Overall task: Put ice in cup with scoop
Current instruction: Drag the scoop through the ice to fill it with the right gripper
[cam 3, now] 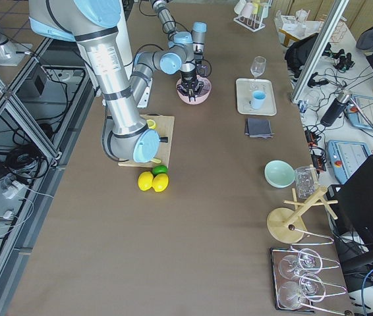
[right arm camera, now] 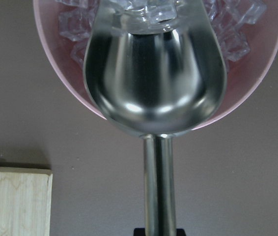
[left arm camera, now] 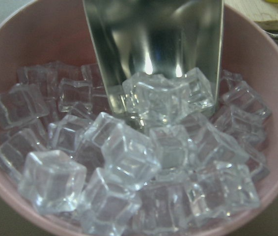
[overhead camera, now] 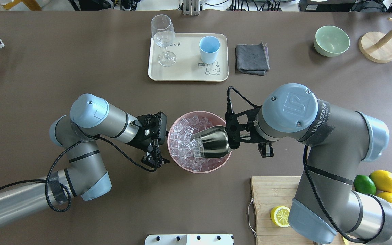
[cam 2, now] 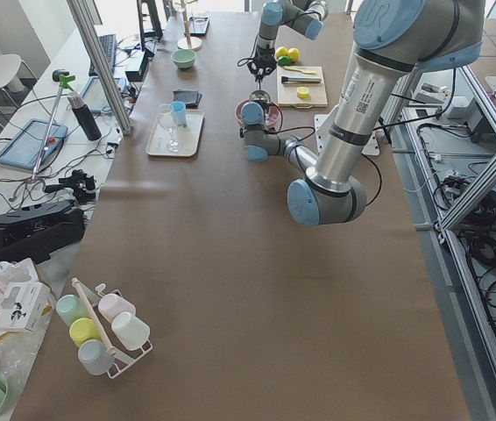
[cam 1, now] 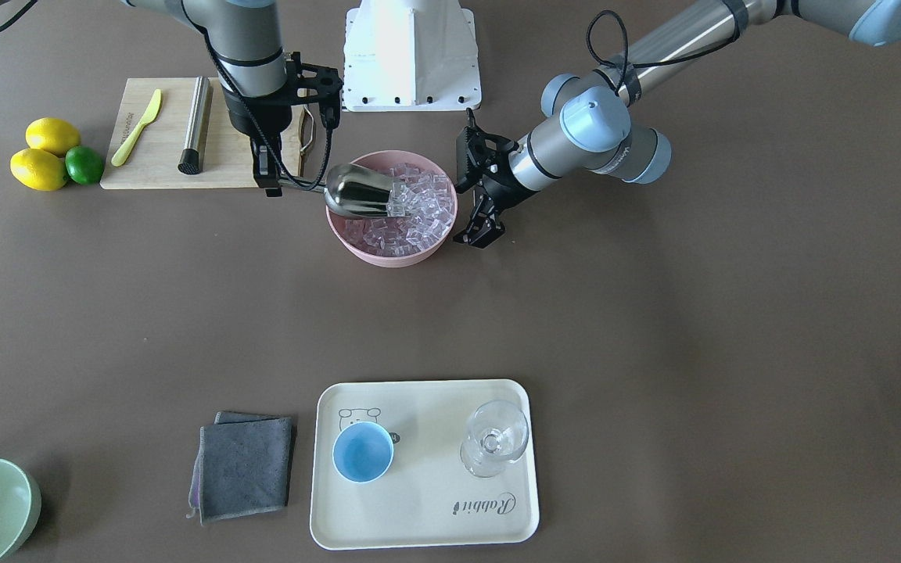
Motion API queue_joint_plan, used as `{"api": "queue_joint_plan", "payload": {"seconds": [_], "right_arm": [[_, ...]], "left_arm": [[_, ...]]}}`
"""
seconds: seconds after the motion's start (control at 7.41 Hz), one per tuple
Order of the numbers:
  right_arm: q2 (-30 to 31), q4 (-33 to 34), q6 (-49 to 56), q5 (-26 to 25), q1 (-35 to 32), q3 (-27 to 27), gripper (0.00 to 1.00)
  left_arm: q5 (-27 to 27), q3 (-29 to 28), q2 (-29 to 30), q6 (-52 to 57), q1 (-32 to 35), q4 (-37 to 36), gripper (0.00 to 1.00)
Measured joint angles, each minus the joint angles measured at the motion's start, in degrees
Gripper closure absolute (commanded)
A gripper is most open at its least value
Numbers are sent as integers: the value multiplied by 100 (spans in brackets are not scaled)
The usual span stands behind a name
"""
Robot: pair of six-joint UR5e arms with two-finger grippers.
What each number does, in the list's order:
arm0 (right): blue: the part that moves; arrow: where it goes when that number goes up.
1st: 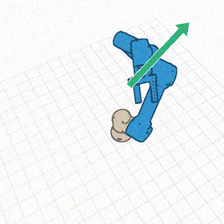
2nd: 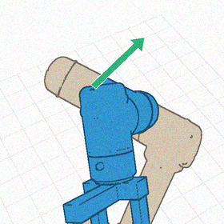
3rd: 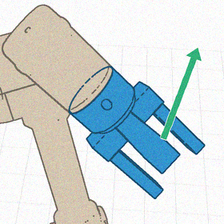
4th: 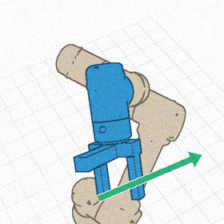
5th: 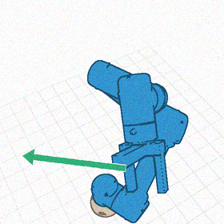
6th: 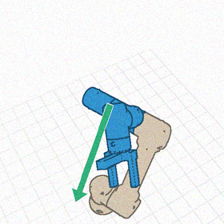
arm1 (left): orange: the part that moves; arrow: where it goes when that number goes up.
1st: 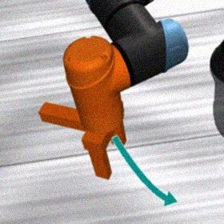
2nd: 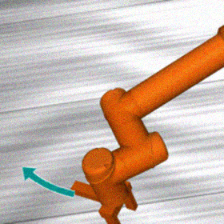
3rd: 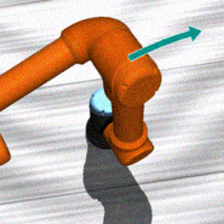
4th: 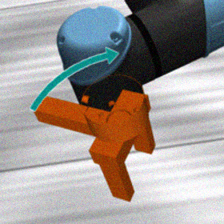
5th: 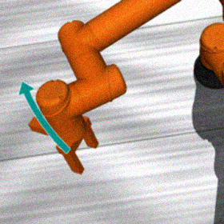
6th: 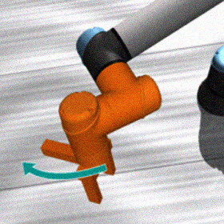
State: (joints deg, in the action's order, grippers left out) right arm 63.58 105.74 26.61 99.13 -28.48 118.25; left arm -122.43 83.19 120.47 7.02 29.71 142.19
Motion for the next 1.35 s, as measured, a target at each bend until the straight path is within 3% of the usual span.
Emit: {"api": "queue_joint_plan", "payload": {"seconds": [1.35], "right_arm": [[812,-2029,-3,512,0,-103,100]], "left_arm": [[0,-76,8,1,-15,-5,2]]}}
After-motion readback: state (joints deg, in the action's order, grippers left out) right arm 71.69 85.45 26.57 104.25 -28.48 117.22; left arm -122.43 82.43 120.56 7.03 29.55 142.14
